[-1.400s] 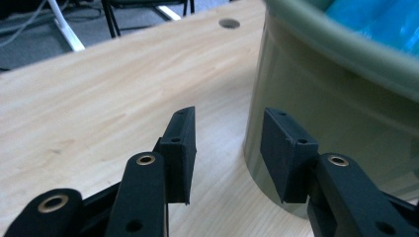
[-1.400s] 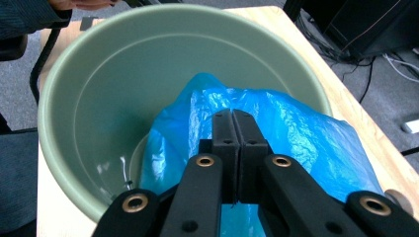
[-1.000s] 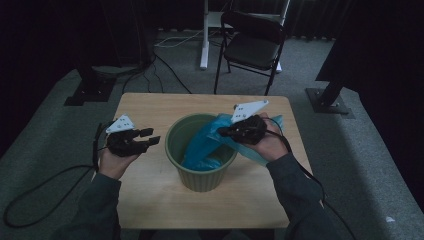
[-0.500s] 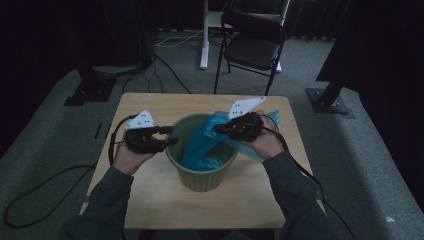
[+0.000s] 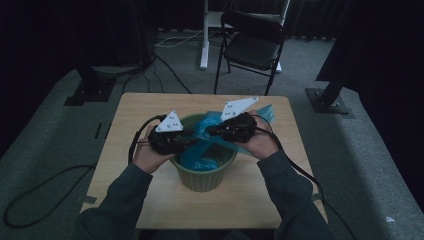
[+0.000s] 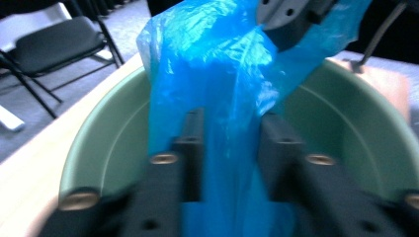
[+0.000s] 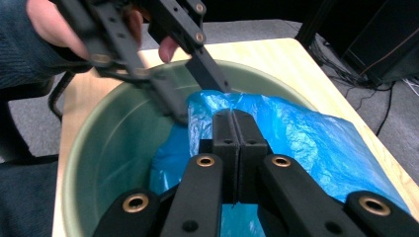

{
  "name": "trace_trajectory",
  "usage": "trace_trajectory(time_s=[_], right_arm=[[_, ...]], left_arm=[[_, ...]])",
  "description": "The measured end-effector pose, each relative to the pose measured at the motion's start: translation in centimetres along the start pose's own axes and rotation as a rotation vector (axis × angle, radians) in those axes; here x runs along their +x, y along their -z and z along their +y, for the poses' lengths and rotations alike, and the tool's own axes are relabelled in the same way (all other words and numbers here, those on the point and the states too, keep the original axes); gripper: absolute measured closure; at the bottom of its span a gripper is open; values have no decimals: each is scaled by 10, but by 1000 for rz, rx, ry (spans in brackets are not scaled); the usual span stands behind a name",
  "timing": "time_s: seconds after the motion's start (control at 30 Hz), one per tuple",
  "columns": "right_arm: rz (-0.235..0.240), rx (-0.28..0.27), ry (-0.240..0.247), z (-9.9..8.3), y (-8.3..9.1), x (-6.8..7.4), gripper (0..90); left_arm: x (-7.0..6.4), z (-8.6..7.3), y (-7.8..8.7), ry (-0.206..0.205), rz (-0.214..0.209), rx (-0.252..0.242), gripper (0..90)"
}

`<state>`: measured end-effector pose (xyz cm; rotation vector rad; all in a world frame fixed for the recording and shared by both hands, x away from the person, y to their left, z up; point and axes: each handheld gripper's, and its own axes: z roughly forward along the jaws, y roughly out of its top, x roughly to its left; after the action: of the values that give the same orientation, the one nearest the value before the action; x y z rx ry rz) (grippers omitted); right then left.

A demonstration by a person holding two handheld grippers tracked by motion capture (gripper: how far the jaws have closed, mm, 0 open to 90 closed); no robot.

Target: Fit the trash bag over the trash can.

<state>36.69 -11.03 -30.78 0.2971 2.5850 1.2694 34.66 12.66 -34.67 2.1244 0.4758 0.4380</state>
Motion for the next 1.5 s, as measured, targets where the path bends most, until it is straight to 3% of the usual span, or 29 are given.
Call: trace_trajectory(time_s=[0.03, 0.13, 0.17, 0.2, 0.43, 0.57, 0.7, 0.93, 1.07, 1.27, 1.37, 1.5], right_arm=[[21, 10, 15, -1, 2, 3, 855], [26, 7, 18, -1, 5, 4, 826], [20, -25, 22, -3, 16, 4, 765], [11, -31, 16, -4, 20, 4, 761], [-94, -81, -47, -14, 50, -8, 808], [-141, -58, -83, -26, 53, -14, 850], [-160, -33, -125, -38, 45, -19, 806], [-123, -46, -175, -43, 31, -24, 685], [-53, -61, -178, -38, 28, -21, 612], [-63, -29, -195, -34, 21, -20, 610], [-65, -15, -202, -34, 16, -22, 655], [-47, -13, -212, -33, 9, -23, 857]], left_arm=[[-1, 0, 0, -2, 5, -3, 835], [-2, -2, 3, -7, 16, -6, 882], [-2, -5, 5, -13, 22, -8, 889], [-3, -7, 7, -14, 26, -7, 889], [-4, -15, 14, -18, 27, -30, 888], [-5, -18, 17, -13, 28, -43, 888], [-5, -19, 18, -17, 22, -46, 887], [-8, -20, 18, -31, 22, -44, 884], [-9, -20, 18, -34, 21, -45, 880], [-11, -20, 19, -38, 26, -55, 878], [-11, -20, 20, -38, 27, -59, 878], [-11, -21, 20, -34, 30, -62, 878]])
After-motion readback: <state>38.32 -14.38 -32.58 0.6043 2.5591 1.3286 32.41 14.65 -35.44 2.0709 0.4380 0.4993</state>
